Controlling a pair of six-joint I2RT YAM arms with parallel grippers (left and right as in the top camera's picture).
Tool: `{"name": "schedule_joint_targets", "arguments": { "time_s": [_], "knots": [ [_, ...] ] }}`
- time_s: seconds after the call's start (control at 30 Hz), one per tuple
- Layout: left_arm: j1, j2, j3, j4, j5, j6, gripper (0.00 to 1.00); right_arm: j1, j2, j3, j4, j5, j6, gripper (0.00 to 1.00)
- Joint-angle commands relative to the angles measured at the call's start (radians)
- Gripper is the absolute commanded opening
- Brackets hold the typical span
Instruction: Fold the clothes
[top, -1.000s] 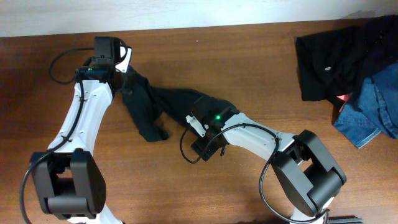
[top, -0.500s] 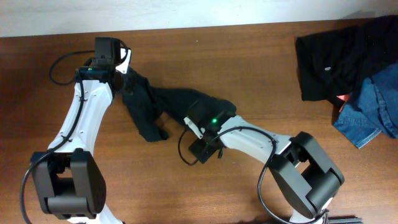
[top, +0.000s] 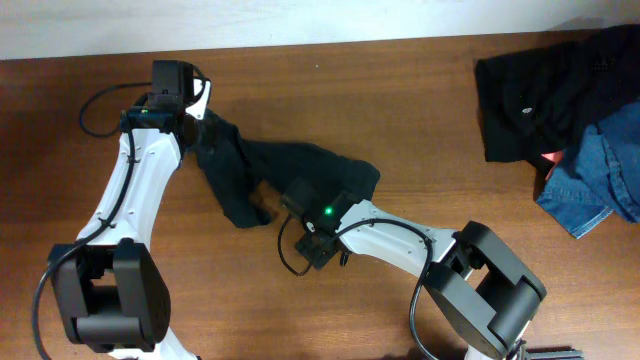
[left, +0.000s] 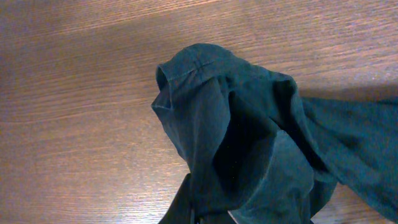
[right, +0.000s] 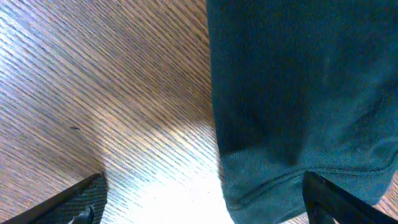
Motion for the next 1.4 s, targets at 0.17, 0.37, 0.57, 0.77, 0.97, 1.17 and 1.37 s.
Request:
{"name": "schedule_joint_targets", "arguments": {
  "time_s": [0.17, 0.37, 0.57, 0.77, 0.97, 1.17, 1.37],
  "knots": [
    [0.003, -0.006, 0.005, 0.0, 0.011, -0.013, 0.01, -0.02, -0.101, -0.011, -0.013, 0.028, 0.024, 0.96],
    [0.003, -0.006, 0.005, 0.003, 0.011, -0.013, 0.01, -0.133, -0.083, -0.011, -0.012, -0.074, 0.026, 0.97],
    [0.003, -0.006, 0.005, 0.005, 0.011, -0.013, 0.01, -0.198, -0.073, -0.011, -0.014, -0.18, -0.012, 0.97],
    [0.003, -0.006, 0.005, 0.01, 0.011, -0.013, 0.01, -0.167, -0.06, -0.014, -0.012, -0.18, -0.023, 0.97],
    [0.003, -0.006, 0.005, 0.01, 0.011, -0.013, 0.01, -0.166, -0.031, -0.068, 0.048, -0.178, -0.023, 0.99],
    [0.003, -0.006, 0.005, 0.011, 0.011, -0.013, 0.01, -0.166, -0.03, -0.068, 0.049, -0.178, -0.023, 0.99],
    [0.003, -0.006, 0.005, 0.011, 0.011, -0.013, 0.01, -0.166, 0.005, -0.071, 0.071, -0.183, -0.023, 0.99]
  ]
}}
